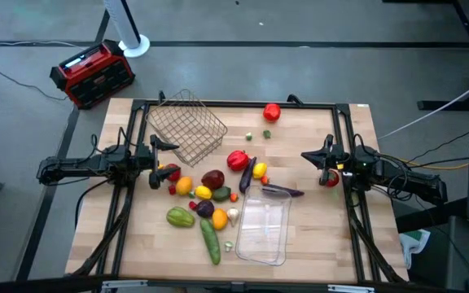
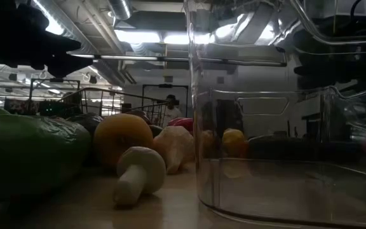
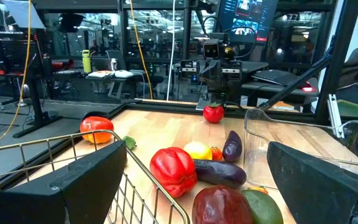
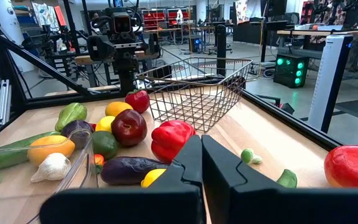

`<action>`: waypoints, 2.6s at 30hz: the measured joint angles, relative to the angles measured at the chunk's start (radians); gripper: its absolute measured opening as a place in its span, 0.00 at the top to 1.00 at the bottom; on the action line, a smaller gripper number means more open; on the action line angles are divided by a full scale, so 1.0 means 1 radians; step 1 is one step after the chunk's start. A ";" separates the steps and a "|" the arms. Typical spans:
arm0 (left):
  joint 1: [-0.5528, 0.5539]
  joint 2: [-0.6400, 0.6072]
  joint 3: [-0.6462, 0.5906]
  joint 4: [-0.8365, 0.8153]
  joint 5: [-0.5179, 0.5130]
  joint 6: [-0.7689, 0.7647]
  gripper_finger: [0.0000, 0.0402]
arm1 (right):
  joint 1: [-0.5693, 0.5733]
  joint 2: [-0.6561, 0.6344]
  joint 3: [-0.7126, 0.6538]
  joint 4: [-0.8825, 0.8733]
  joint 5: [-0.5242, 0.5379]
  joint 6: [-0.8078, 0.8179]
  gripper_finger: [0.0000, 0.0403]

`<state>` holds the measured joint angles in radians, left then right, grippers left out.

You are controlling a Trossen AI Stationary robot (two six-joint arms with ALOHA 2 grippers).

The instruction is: Sort produce into baskets

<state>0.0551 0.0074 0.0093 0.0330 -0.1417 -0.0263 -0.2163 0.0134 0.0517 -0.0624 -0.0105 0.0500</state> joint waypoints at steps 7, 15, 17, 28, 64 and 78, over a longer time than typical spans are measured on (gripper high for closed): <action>0.000 0.000 0.000 0.000 0.000 0.000 0.04 | 0.000 0.000 0.000 0.000 0.000 0.000 0.99; 0.000 0.000 0.000 0.000 0.000 0.000 0.04 | 0.000 0.000 0.000 0.009 0.000 0.004 0.99; 0.000 0.000 0.000 0.000 0.000 0.000 0.04 | 0.000 0.000 0.000 0.008 -0.013 0.023 0.99; 0.000 0.000 0.000 0.000 0.000 0.000 0.04 | 0.000 0.000 0.000 0.008 -0.027 0.166 0.92; 0.000 0.000 0.000 0.001 0.000 -0.166 0.04 | 0.000 0.299 0.188 0.268 0.318 0.220 0.17; 0.000 0.000 0.000 0.001 0.000 -0.262 0.04 | -0.209 0.856 0.678 -0.041 0.443 0.128 0.17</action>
<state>0.0551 0.0071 0.0091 0.0343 -0.1416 -0.2886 -0.4254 0.8689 0.7295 -0.1031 0.4322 0.1779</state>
